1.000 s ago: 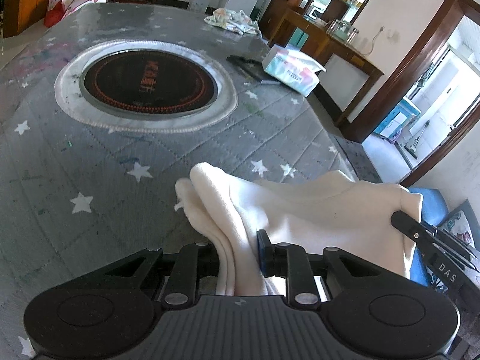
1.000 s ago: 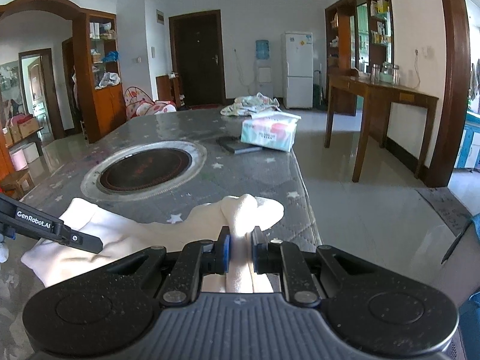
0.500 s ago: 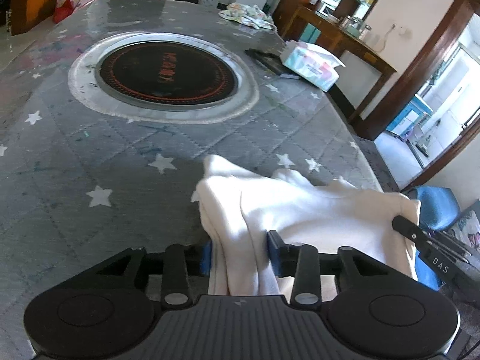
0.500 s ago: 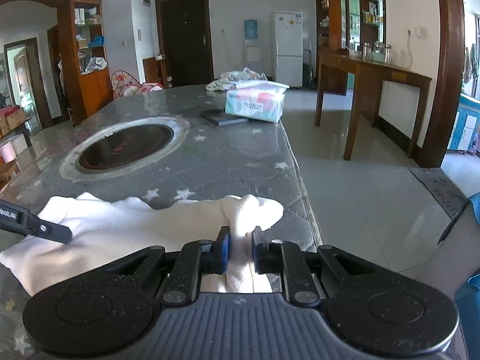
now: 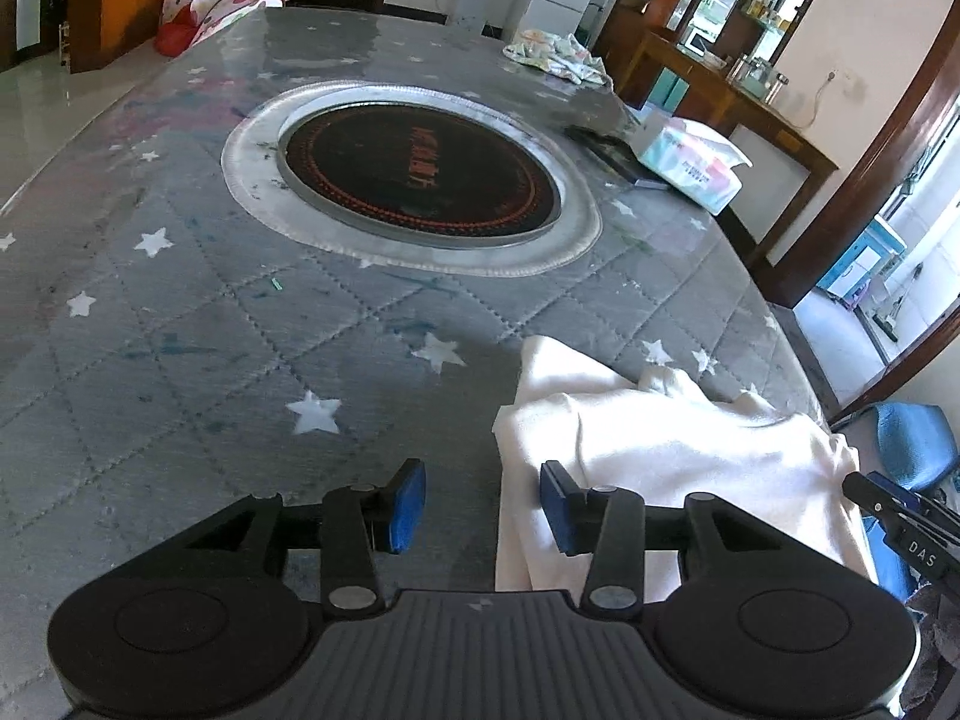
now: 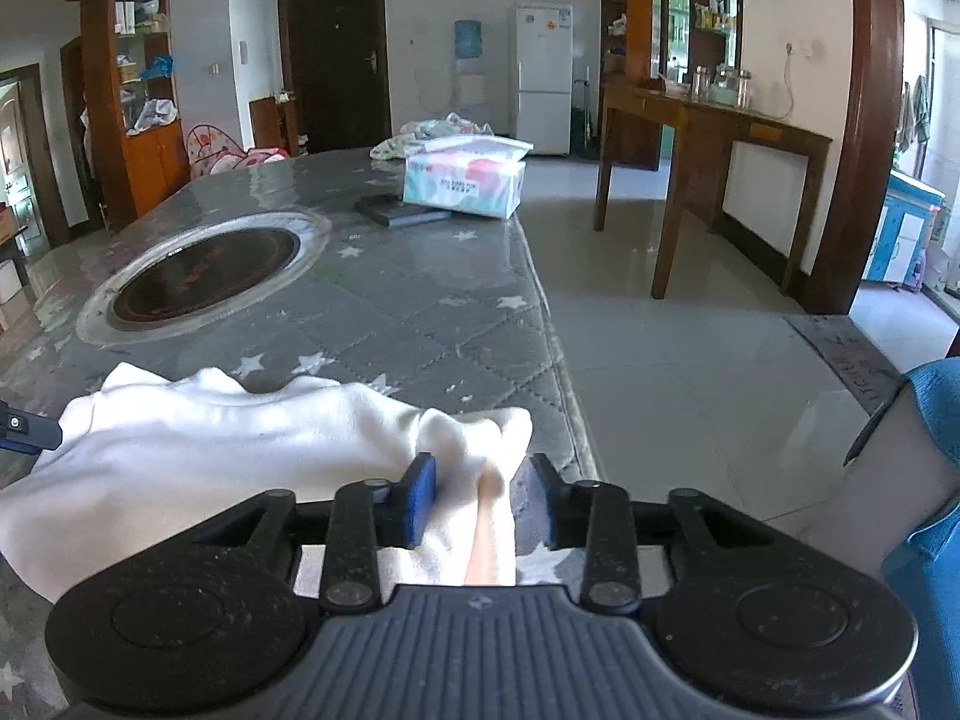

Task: Fold clothes
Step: 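Release the garment and smooth the folded bundle with both grippers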

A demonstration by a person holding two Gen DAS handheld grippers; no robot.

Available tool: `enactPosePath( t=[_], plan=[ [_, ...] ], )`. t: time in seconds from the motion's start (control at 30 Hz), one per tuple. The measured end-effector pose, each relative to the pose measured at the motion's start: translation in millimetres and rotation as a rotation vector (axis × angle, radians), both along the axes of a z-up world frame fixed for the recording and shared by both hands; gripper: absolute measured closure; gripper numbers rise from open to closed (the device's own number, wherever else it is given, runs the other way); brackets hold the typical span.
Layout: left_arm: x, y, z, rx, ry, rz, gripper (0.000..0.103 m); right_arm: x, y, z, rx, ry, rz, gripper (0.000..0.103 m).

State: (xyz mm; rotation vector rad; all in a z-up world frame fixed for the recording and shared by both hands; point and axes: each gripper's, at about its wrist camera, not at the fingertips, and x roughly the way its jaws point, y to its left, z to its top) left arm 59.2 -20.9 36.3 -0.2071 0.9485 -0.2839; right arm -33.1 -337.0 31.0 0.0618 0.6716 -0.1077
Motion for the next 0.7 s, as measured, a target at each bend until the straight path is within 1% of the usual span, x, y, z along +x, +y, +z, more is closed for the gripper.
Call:
enactPosePath(
  t=[0.03, 0.1, 0.17, 0.27, 0.37, 0.4, 0.53, 0.7],
  plan=[
    [-2, -1, 2, -0.002, -0.004, -0.005, 0.057, -2, 2, 2, 0.000, -0.007, 0.007, 0.067],
    [-7, -3, 5, -0.004, -0.014, -0.019, 0.057, -8, 8, 7, -0.002, -0.022, 0.028, 0.055],
    [-13, -6, 8, -0.004, -0.024, -0.038, 0.057, -13, 17, 12, -0.008, -0.033, 0.059, 0.050],
    [-22, -11, 10, -0.004, -0.035, -0.066, 0.055, -19, 33, 13, -0.016, -0.031, 0.109, 0.038],
    [-30, -15, 10, 0.000, -0.037, -0.090, 0.055, -25, 49, 13, -0.024, -0.025, 0.158, 0.030],
    [-32, -16, 9, 0.006, -0.040, -0.096, 0.055, -28, 54, 13, -0.026, -0.023, 0.174, 0.028],
    [-41, -18, 7, 0.028, -0.049, -0.118, 0.054, -35, 74, 12, -0.037, -0.014, 0.236, 0.027],
    [-47, -14, -1, 0.050, -0.043, -0.119, 0.053, -41, 83, 3, -0.048, 0.015, 0.257, 0.026]
  ],
)
